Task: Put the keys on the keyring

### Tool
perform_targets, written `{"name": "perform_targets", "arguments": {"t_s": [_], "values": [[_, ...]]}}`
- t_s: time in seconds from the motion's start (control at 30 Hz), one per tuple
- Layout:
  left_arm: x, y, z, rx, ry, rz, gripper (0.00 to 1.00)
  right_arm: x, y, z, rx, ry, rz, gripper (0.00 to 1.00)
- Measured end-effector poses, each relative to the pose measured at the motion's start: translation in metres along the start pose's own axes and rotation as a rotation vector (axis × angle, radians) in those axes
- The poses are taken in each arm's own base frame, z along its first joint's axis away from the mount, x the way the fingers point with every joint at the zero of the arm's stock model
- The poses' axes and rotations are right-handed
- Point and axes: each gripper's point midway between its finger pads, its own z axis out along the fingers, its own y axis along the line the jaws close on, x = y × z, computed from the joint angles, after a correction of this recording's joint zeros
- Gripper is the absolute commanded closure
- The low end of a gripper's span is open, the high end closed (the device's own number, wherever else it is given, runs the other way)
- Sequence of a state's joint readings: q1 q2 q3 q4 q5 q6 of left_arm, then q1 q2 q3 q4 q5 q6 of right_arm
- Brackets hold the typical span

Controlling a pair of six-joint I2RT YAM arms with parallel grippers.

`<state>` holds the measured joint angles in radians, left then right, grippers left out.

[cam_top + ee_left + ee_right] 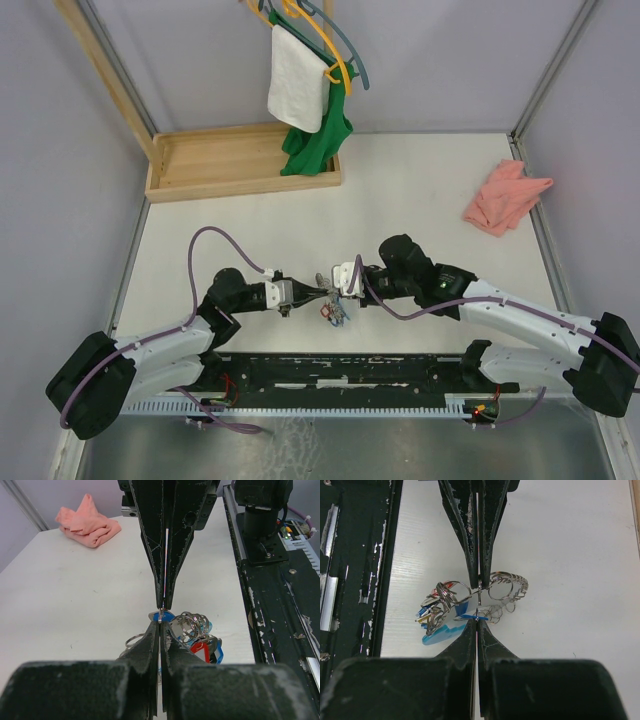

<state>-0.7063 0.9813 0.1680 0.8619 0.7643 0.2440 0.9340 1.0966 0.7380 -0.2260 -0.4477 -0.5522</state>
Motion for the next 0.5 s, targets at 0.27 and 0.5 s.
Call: {"name": "perform_targets", "arguments": {"t_s": [0.27, 0.5], "values": [[-0.0001, 0.0000, 0.0000, 0.000, 0.000, 0.000, 0.97, -0.0003, 0.0005, 0.0003, 0.000, 0.000, 0.006, 0.99], [-0.0004, 0.0000, 0.0002, 0.001, -0.001, 0.000, 0.97, -0.0021, -0.0011, 0.0006, 0.007, -0.007, 0.008, 0.99]]}}
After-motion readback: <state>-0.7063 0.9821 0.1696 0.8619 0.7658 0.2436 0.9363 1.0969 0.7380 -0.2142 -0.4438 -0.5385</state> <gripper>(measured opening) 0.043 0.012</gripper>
